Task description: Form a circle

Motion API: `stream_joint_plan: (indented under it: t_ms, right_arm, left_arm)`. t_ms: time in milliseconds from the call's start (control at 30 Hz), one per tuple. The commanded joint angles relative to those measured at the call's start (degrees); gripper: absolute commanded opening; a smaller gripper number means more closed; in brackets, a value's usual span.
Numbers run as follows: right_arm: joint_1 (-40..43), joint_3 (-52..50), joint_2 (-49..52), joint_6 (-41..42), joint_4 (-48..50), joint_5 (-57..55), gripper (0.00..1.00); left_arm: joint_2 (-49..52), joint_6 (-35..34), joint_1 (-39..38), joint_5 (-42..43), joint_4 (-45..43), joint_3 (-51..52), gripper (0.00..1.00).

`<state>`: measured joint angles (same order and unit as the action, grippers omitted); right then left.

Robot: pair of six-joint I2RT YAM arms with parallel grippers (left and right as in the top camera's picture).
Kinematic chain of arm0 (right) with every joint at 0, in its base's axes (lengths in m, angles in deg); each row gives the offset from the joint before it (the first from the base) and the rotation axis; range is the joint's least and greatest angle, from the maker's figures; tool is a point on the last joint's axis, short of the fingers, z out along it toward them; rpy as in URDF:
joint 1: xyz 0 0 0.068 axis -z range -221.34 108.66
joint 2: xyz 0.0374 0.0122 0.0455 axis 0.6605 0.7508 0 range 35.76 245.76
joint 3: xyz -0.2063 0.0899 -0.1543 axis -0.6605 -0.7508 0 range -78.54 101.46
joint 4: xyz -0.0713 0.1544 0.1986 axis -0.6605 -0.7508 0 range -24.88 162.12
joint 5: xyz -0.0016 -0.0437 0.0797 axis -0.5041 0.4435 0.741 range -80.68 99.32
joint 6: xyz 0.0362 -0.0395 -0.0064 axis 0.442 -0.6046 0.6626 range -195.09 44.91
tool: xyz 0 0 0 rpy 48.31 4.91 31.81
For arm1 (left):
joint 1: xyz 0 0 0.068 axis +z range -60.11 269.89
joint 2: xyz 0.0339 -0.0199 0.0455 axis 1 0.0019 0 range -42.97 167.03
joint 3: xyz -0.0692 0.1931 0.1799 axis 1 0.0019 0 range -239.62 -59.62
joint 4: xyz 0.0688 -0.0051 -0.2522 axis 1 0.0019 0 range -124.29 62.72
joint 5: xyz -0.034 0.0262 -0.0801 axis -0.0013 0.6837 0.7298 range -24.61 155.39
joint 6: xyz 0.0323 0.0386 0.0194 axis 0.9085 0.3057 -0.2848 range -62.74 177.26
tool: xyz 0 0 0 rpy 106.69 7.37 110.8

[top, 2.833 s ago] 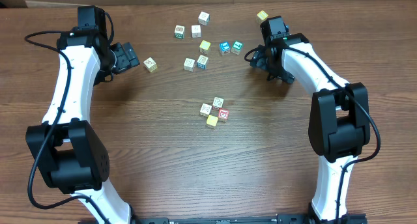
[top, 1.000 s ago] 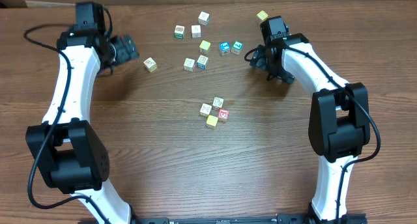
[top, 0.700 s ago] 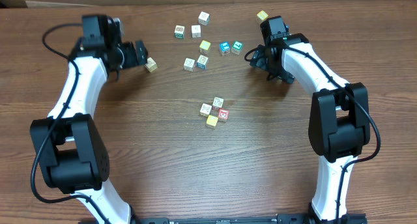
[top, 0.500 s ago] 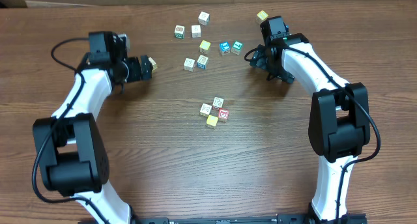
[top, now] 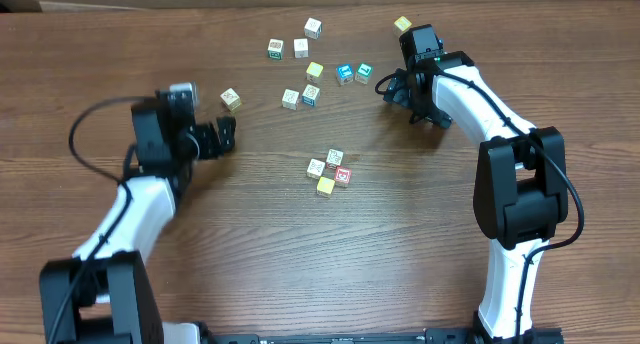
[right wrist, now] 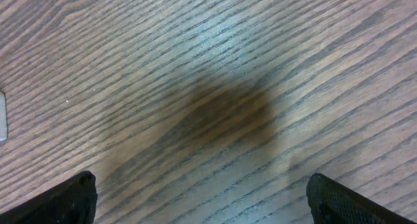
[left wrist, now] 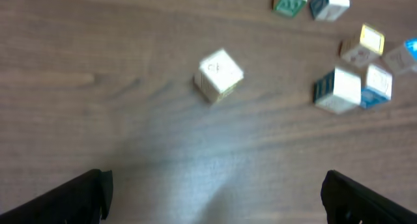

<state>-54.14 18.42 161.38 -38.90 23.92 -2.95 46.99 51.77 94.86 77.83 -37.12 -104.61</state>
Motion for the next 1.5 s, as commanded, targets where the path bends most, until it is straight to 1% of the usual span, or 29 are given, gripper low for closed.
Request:
stream_joint_plan:
  t_ms: [0, 100, 367, 800, 867, 933, 1033, 1300, 1400, 1467]
  right_arm:
    - [-0.1, -0.3, -1.4, -0.2, 0.2, -0.5, 1.0]
    - [-0.1, -0.3, -1.4, -0.2, 0.2, -0.5, 1.0]
    - [-0.1, -0.3, -1.4, -0.2, 0.2, -0.5, 1.0]
    - [-0.1, -0.3, -1.4, -0.2, 0.2, -0.5, 1.0]
    - [-0.1, -0.3, -1.4, -0.2, 0.2, -0.5, 1.0]
    - [-0.1, -0.3, -1.4, -0.2, 0.2, -0.5, 1.0]
    - [-0.1, -0.3, -1.4, -0.2, 0.2, -0.5, 1.0]
    - [-0.1, -0.3, -1.4, -0.2, 0.2, -0.5, 1.0]
    - [-0.1, -0.3, -1.4, -0.2, 0.2, -0.5, 1.0]
    - [-0.1, -0.3, -1.4, -0.2, 0.2, -0.5, 1.0]
  left_arm:
    - [-4.7, 1.4, 0.0, 0.5, -6.6, 9.3, 1.0]
    - [-6.9, 2.4, 0.0, 0.5, -10.4, 15.0, 1.0]
    - [-11.6, 2.7, 0.0, 0.5, -15.3, 25.6, 0.99]
    - [-19.9, 2.1, 0.0, 0.7, -16.2, 35.0, 1.0]
    - [-22.3, 2.1, 0.0, 0.7, -18.1, 37.6, 1.0]
    - [-25.4, 1.9, 0.0, 0.7, -22.2, 41.2, 1.0]
    - [-28.3, 0.2, 0.0, 0.4, -24.8, 44.3, 1.0]
    - [-30.7, -1.4, -0.1, -0.2, -22.4, 44.7, 1.0]
    - [-33.7, -1.6, -0.1, -0.9, -19.0, 44.7, 1.0]
    - [-38.4, -1.6, -0.1, -2.6, -13.8, 44.7, 1.0]
